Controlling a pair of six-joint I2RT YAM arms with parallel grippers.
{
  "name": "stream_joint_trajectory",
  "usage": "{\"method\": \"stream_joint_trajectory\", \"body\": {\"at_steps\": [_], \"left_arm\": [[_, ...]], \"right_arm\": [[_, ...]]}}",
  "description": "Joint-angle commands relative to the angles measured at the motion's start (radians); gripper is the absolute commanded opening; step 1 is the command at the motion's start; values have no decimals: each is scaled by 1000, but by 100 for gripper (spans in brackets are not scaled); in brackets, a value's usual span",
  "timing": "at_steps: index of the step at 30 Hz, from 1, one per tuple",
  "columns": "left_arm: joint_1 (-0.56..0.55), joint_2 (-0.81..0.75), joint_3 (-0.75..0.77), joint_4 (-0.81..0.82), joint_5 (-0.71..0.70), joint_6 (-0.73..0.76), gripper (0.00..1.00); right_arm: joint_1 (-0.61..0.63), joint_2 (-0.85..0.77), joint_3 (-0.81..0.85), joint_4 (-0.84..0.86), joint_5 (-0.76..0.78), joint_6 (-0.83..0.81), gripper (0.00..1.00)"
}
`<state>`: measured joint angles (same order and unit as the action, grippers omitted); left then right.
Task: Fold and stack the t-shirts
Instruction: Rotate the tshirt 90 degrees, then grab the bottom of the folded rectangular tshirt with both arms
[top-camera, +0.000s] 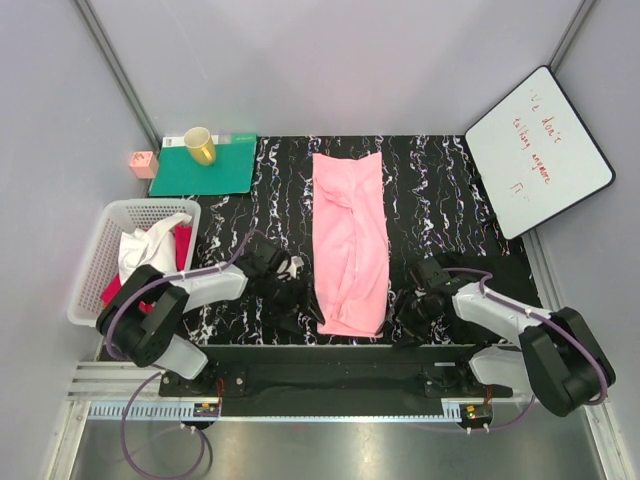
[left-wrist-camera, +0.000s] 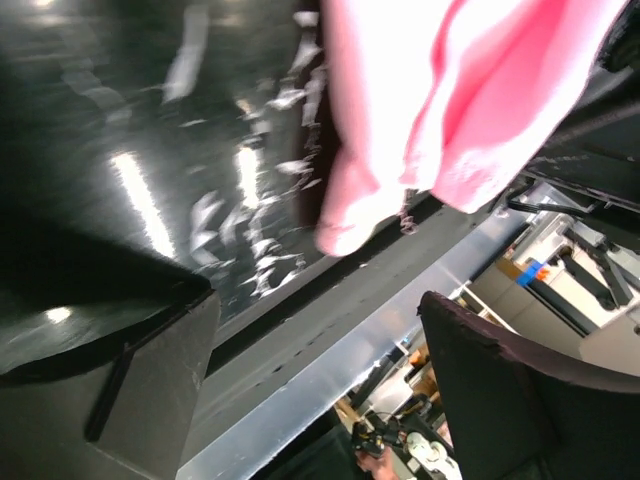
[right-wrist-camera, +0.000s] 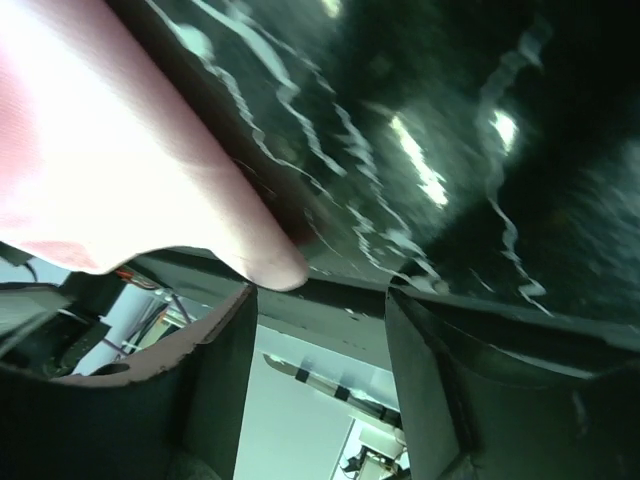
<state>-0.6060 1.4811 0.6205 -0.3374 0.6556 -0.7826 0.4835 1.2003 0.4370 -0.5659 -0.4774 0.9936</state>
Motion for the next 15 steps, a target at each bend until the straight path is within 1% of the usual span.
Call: {"method": "stream_joint_trajectory", "body": {"at_steps": [1,5,8,12,13,14,15], "left_arm": [[-60,74,-7,133,-22,-66,82],[-96,149,30,136,-51,-73,76],[-101,189,41,135,-66,-76,71],[-101,215,50,132,-88,-72,65],[-101,220,53,132,-91,-70,61],[-101,229,54,130,-97,-70,60],[-101,235,62,129,-100,-63,57]], "right_arm": [[3,54,-1,167,-36,48,63],[3,107,25,187,-10,33,65],[1,140,34,193,13,19,65],[3,162,40,201,51,11,61],[3,153,40,207,63,11,61],[3,148,43,208,85,14,61],[3,145,45,213,95,17,60]]}}
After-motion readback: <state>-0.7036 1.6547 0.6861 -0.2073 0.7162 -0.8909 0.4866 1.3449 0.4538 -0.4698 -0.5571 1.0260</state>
